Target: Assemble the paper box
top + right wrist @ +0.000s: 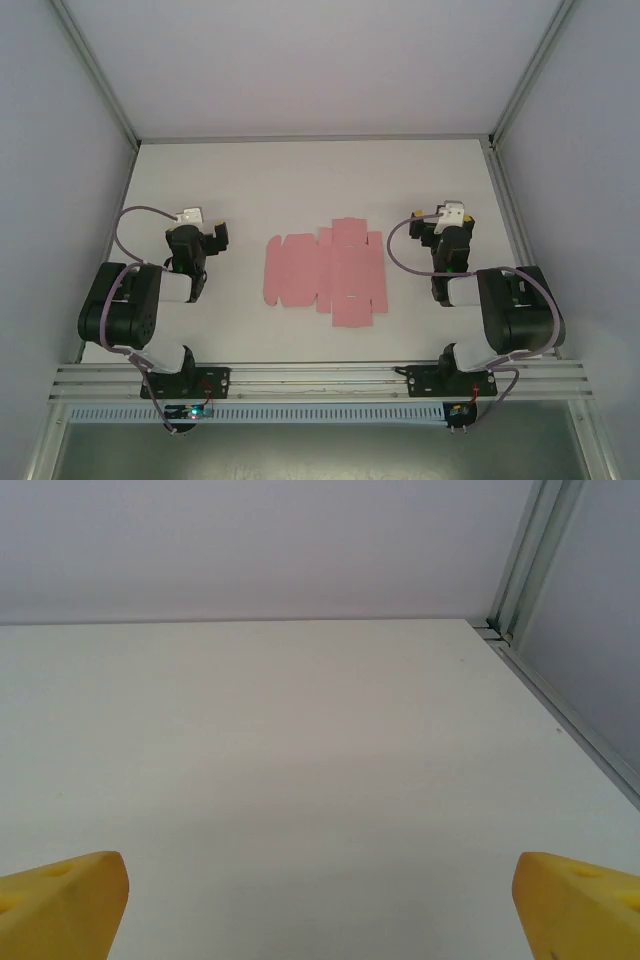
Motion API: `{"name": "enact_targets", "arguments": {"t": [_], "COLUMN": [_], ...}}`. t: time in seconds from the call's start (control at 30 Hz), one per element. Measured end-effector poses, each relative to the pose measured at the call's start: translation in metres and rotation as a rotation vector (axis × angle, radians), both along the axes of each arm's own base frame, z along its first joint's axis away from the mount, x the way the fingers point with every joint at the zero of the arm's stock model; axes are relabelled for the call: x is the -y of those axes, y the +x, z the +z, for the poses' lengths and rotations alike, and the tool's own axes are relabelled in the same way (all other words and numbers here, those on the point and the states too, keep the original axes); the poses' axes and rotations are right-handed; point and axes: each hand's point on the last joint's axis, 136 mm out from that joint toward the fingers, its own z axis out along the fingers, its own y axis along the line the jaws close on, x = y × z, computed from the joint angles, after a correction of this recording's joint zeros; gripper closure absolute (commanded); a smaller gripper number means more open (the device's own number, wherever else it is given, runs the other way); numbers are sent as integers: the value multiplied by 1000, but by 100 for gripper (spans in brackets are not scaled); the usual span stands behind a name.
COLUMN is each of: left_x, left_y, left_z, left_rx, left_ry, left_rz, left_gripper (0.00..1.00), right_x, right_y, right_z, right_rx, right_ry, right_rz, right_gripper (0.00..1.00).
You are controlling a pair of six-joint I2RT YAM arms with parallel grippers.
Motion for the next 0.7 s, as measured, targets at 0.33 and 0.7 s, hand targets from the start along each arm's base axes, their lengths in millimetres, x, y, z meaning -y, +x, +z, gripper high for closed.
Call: {"name": "enact_targets", "arguments": {"t": [0.33,0.7], "left_x": [0,4], "left_y": [0,1], "left_z": [0,0], "left_rx": [0,-7], "left_ry": [0,-3], "left_rz": [0,-23], "left_gripper": [0,0], "right_x": [0,0], "right_y": [0,0], "right_z": [-1,-1], "right_rx": [-3,-4], "right_ry": [0,0], "right_rz": [0,1], "right_gripper": [2,2]}}
